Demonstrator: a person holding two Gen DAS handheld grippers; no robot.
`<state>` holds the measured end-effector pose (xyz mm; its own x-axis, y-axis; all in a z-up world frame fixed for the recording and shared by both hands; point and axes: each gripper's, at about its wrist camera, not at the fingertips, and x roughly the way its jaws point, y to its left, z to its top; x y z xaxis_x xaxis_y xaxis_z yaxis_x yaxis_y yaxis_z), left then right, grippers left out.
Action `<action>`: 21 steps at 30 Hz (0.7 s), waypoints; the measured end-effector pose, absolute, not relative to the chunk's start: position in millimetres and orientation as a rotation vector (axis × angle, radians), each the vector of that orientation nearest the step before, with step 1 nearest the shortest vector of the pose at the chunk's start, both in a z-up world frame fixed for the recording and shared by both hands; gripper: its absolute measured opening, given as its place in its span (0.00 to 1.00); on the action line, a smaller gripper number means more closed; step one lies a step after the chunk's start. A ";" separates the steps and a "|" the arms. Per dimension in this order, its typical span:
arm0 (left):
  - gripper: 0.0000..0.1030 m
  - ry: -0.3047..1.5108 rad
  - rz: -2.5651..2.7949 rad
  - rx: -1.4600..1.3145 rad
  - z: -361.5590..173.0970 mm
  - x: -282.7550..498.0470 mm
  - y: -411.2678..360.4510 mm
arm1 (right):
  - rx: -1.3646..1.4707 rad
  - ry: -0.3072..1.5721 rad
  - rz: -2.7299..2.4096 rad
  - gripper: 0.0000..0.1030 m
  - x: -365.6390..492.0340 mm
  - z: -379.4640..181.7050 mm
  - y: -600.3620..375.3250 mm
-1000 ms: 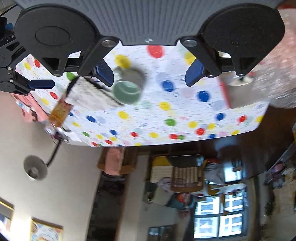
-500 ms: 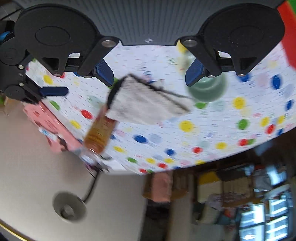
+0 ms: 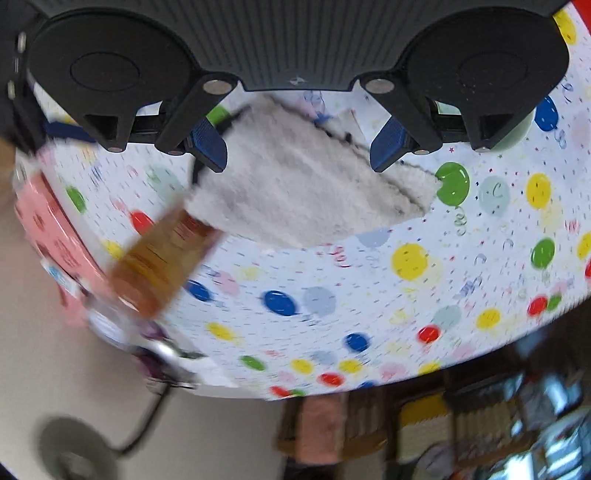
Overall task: Organize soft objects
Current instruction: 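Move the left gripper to the white fuzzy towel while the right approaches the black cloth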
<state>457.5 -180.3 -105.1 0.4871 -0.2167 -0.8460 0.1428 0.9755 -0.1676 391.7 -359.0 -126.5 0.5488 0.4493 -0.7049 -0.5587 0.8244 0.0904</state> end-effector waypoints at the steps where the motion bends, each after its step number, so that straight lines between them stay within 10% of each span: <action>1: 0.82 1.058 -0.197 -0.103 -108.7 467.9 -176.9 | -0.149 0.790 0.599 0.99 394.5 -128.1 -359.1; 21: 0.81 1.217 0.024 -0.300 -185.7 555.3 -155.0 | -0.162 0.837 0.618 0.99 426.3 -152.8 -340.1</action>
<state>555.3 -155.0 -185.7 0.3511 -0.1416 -0.9256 -0.1785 0.9603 -0.2146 426.3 -340.1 -152.8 0.5065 0.4486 -0.7364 -0.5720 0.8139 0.1024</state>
